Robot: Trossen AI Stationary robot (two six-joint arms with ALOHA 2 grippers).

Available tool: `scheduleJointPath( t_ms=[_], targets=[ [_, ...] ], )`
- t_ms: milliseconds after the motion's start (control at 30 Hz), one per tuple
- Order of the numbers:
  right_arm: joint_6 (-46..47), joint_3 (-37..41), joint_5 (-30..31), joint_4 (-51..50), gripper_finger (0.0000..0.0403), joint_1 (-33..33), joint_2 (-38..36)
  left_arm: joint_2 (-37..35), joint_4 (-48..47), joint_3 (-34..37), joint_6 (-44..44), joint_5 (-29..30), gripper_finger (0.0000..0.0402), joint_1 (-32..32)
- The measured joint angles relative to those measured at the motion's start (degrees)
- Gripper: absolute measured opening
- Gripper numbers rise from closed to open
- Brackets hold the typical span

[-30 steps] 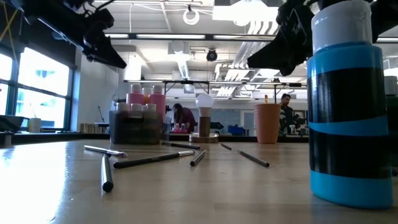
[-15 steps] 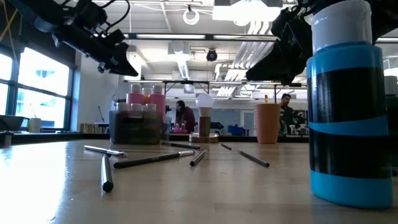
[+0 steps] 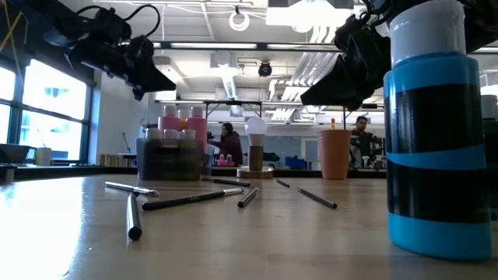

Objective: Pick & Place Paint Supplies
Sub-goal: Adjust the large pink paint bottles

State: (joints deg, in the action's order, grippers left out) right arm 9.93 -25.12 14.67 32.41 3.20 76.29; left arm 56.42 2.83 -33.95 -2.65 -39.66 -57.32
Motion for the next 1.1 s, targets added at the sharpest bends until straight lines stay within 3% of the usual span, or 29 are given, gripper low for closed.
scheduleJointPath(
  t_ms=[133, 233, 400, 533, 733, 1100],
  targets=[
    [-1.09, 0.00, -0.04, -0.46, 0.0091, 0.00, 0.00, -0.02, -6.08, 0.00, -2.08, -0.74, 0.0008, 0.47],
    [-1.59, 0.00, -0.04, -0.73, 0.0091, 0.00, 0.02, -0.02, -10.69, 0.00, -4.42, -1.87, 0.0007, 0.41],
    [-2.68, 0.00, -0.04, -2.15, 0.0091, 0.00, 0.02, -0.02, -16.36, 0.00, -8.02, 1.30, 0.0002, 3.94],
    [-2.53, 0.00, -0.06, -2.19, 0.0091, 0.00, 0.02, -0.02, -16.89, 0.00, -10.25, 5.11, 0.0001, 7.73],
    [-2.29, 0.00, -0.06, -2.19, 0.0091, 0.00, 0.02, -0.02, -17.59, 0.00, -10.63, 18.94, 0.0001, 12.13],
    [-2.56, 0.00, -0.05, -2.24, 0.0091, 0.00, 0.02, 0.11, -11.64, 5.34, -4.52, 20.10, 0.0000, 12.00]
  ],
)
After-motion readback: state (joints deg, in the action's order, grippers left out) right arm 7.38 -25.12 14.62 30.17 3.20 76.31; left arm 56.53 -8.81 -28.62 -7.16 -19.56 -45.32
